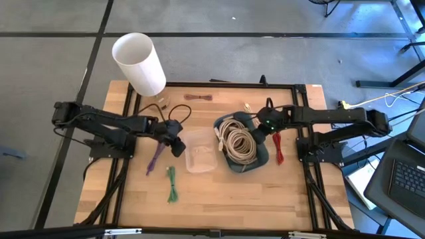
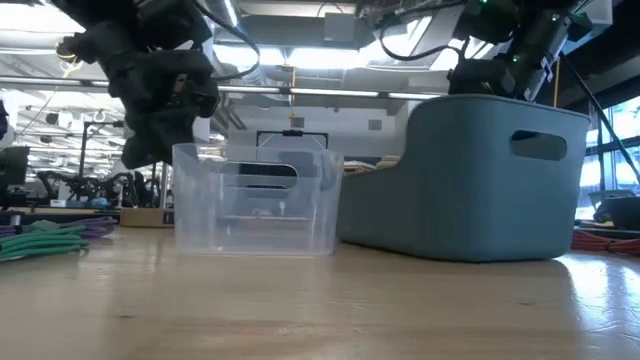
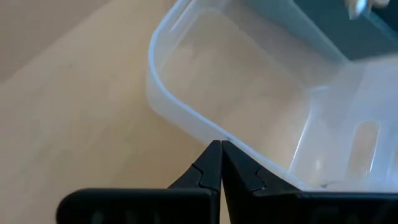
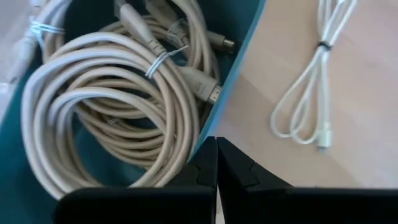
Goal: Pick & Place USB Port
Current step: Adjust the bins on the table, then put the red charger cable into the white transparent bin
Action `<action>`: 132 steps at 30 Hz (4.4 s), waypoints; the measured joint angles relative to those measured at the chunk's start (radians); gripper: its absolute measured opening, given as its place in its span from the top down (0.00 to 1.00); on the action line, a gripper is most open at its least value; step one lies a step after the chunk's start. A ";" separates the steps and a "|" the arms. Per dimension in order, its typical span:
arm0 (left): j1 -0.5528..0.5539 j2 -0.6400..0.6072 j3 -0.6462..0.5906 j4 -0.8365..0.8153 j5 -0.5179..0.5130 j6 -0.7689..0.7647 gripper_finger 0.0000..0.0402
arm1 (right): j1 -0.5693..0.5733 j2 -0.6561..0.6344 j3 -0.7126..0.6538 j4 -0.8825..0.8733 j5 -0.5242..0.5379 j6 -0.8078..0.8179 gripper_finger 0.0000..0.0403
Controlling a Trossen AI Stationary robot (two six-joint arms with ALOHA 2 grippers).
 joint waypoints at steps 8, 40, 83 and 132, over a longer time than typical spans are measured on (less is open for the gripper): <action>0.056 0.000 0.000 0.051 0.015 0.041 1.00 | 0.081 0.000 0.000 0.058 0.007 0.120 1.00; 0.200 0.000 0.001 0.054 0.124 0.254 1.00 | 0.333 0.000 0.000 0.050 0.184 0.465 1.00; 0.029 -0.276 0.002 -0.631 -0.079 -0.035 1.00 | -0.222 -0.281 -0.057 -0.539 -0.135 0.173 1.00; 0.013 -0.452 0.002 -0.605 -0.129 -0.071 0.98 | -0.127 -0.193 -0.391 -0.016 -0.232 0.339 0.97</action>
